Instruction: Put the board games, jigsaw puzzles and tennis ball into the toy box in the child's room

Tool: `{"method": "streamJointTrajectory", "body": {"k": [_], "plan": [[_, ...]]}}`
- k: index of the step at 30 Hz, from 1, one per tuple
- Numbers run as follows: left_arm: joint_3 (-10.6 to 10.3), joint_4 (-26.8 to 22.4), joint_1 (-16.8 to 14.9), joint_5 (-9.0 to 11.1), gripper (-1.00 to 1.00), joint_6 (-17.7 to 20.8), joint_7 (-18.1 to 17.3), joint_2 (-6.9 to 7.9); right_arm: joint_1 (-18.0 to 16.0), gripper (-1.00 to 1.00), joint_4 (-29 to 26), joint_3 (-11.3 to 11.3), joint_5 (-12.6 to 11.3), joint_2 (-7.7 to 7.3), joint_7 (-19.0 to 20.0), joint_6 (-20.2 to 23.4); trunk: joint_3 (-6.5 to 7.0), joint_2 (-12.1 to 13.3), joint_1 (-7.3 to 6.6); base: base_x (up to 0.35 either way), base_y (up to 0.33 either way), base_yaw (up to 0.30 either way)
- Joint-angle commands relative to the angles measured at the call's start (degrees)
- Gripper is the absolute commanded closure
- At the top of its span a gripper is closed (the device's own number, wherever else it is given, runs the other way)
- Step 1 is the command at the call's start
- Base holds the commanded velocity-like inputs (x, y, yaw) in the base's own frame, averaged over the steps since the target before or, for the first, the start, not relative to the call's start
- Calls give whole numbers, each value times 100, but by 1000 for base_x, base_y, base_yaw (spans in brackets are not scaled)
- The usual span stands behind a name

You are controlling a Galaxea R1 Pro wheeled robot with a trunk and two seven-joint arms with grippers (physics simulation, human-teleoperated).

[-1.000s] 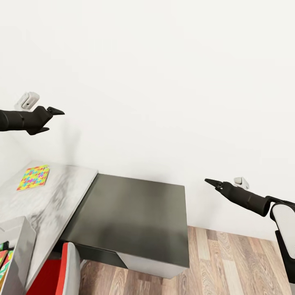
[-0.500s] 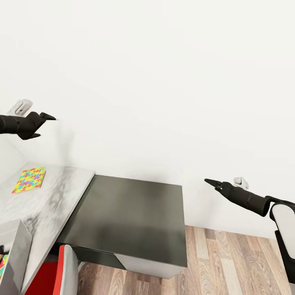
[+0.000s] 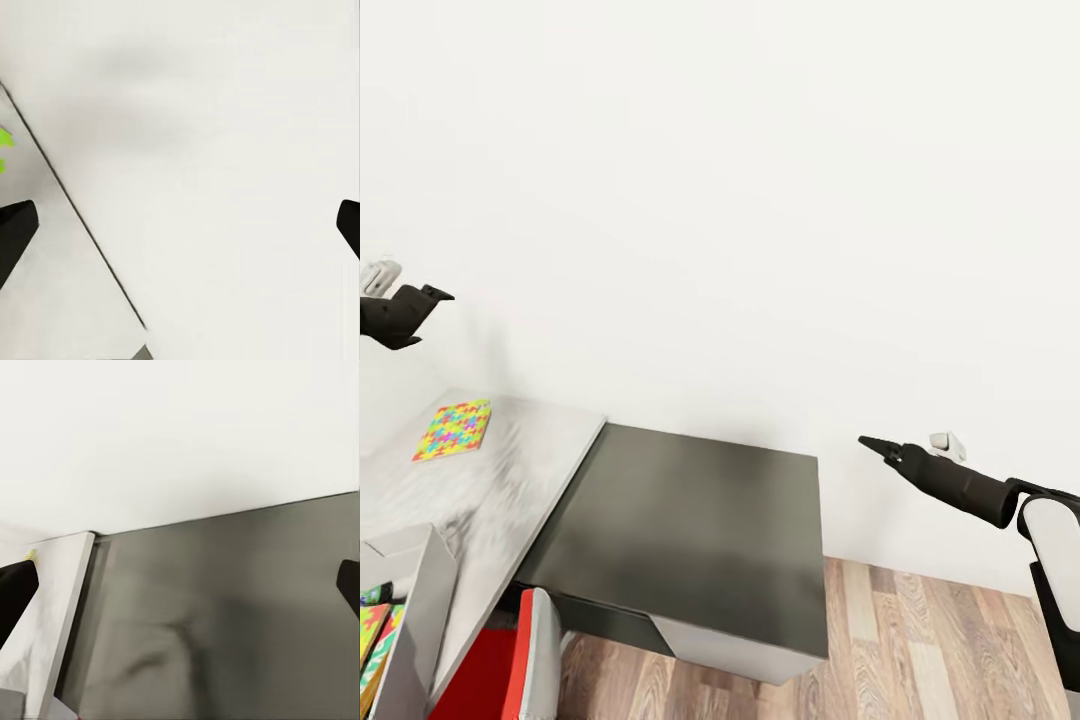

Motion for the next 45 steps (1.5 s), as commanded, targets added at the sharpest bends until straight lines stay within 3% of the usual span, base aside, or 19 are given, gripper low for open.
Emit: {"method": "streamJointTrajectory", "body": {"k": [1,2,8,45], "plan": [[-17,9,-9,57,-100,-5,39,4,-6,-100,-1,-8,57,0,60,27,-9,-12,3,0,0,238],[-40,503,-51,-307,-100,-317,-479,0,-22,-100,-1,-8,57,1,36,27,-8,-12,3,0,0,105],[-49,526,-44,-383,-100,-386,-602,0,-30,-100,-1,-18,61,1,25,27,-6,-12,3,0,0,73],[-61,425,7,-433,-100,-390,-681,-7,-13,-100,-1,-61,63,-7,20,27,-6,-12,3,0,42,5]]}}
